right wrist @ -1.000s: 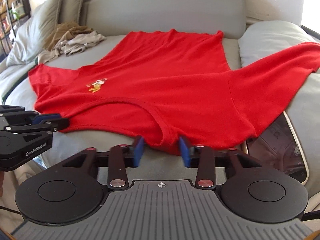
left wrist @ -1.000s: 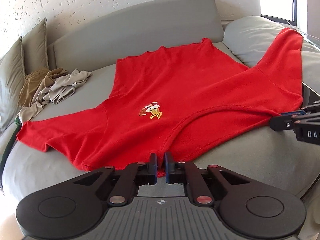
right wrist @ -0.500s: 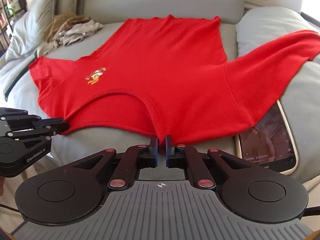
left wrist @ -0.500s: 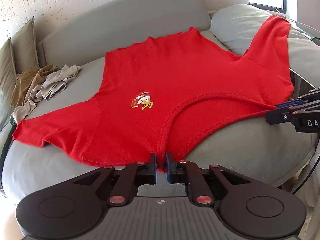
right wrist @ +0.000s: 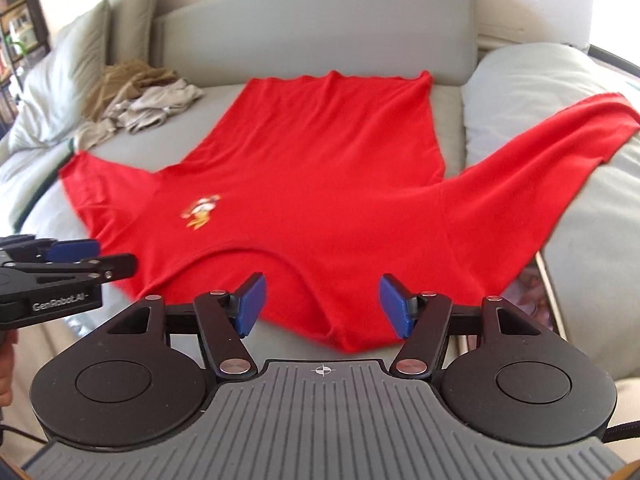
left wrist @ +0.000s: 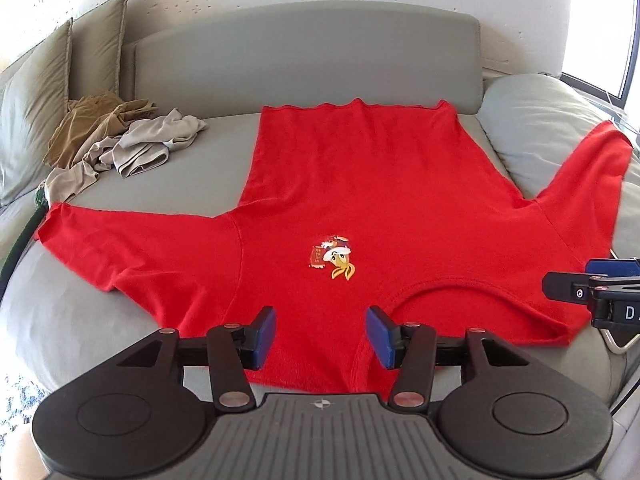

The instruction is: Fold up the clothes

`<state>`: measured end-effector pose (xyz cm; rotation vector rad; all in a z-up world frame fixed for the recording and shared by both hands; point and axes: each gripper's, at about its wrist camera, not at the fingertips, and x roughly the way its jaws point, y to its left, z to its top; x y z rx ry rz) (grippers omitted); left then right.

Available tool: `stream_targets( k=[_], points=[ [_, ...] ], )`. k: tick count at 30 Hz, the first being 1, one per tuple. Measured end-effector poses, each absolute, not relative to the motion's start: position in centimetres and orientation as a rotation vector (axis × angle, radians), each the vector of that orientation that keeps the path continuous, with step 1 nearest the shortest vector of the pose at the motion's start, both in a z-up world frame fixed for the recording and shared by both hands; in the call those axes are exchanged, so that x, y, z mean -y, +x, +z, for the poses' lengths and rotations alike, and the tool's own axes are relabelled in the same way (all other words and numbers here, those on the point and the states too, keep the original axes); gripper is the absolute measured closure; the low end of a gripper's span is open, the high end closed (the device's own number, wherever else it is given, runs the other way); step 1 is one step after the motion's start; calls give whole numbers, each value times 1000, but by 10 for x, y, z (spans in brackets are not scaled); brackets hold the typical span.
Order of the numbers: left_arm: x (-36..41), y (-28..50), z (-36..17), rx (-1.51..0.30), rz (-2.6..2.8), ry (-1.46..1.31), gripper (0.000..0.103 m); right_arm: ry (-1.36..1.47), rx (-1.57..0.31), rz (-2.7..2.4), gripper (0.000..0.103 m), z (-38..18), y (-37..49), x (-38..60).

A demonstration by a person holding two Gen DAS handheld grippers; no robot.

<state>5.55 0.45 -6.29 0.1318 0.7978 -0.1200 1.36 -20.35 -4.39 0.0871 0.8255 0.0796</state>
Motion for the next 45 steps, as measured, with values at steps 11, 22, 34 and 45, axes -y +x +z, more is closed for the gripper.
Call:
stream_targets(
  k=[11,22,34,45],
  points=[
    [2,45,-93,-908,-209,233,54,111,-995,111,34,-83,12,219],
    [-6,48,-97,-933,-206,163,51,585,-727,-234,55,-46,-7,351],
    [-5,49,-98,-934,-197,165,50,835,-745,-207,69,-96,49,408],
    [-7,49,-98,-933,-201,162,50,608,-712,-331,103,-78,59,388]
  ],
)
